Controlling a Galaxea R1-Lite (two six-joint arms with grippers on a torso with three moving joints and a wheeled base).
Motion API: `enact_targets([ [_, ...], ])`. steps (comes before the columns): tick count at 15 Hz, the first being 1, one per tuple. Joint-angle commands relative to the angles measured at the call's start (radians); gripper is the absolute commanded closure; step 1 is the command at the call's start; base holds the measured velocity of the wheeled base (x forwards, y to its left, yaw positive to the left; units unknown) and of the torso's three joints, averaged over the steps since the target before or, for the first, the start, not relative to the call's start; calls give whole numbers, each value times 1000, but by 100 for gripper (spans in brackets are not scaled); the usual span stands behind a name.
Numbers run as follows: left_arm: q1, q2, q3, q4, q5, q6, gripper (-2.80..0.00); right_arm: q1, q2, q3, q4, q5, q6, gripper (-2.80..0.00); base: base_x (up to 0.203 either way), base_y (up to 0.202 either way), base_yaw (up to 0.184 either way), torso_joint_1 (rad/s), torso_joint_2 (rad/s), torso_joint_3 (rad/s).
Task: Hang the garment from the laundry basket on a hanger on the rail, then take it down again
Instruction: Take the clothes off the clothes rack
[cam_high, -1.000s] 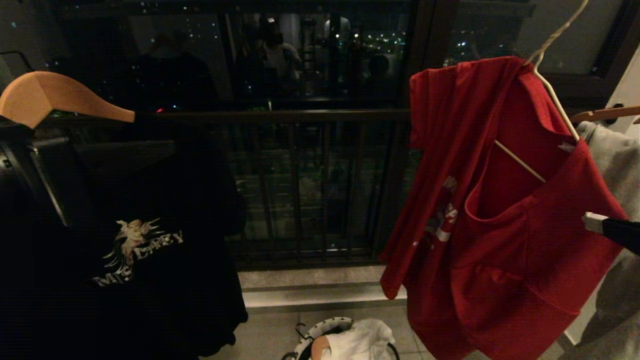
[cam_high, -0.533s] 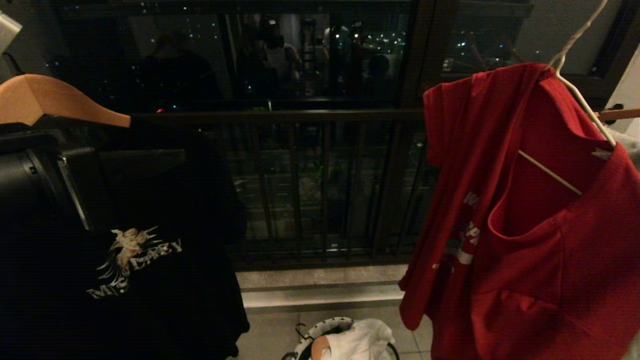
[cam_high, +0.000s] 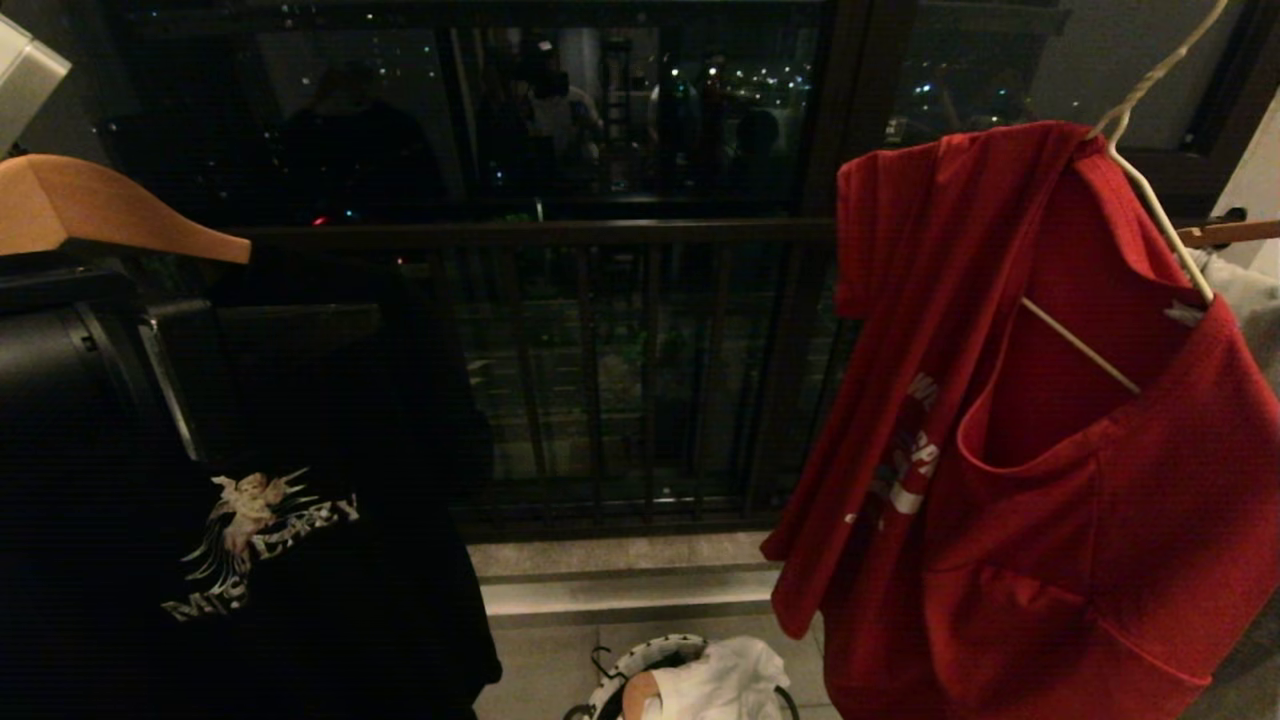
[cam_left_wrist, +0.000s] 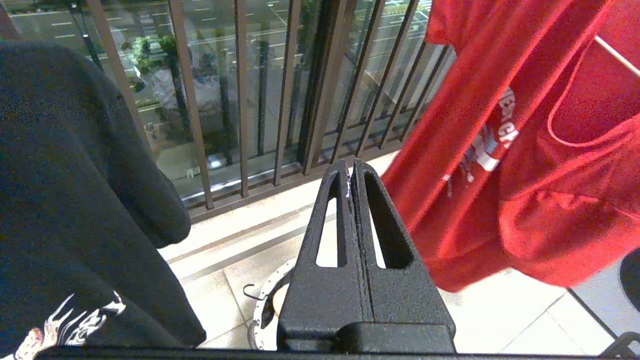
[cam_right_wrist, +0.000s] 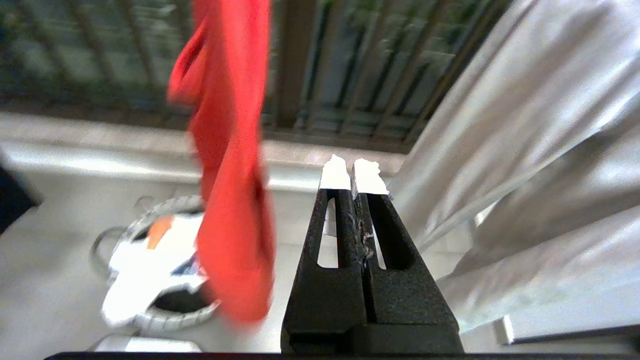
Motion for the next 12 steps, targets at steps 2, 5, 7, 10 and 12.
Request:
enact_targets([
  [2,-1,2,6,-1,0,1,0,1,-79,35,83,69,26,0,0,0,0,0,0,0],
  [5,-2,4,8,-1,0,1,0,1,-120,71,154,205,44,0,0,0,0,0,0,0],
  [7,-4,10,9,-1,-1,0,0,1,-128,96,195,333,66,0,0,0,0,0,0,0],
  [10,-4,13,12,-2,0,1,0,1,-66,121,195,389,69,-280,0,0,0,0,0,0],
  [12,-4,13,12,-2,0,0,0,1,-29,147,155,393,68,-280,0,0,0,0,0,0],
])
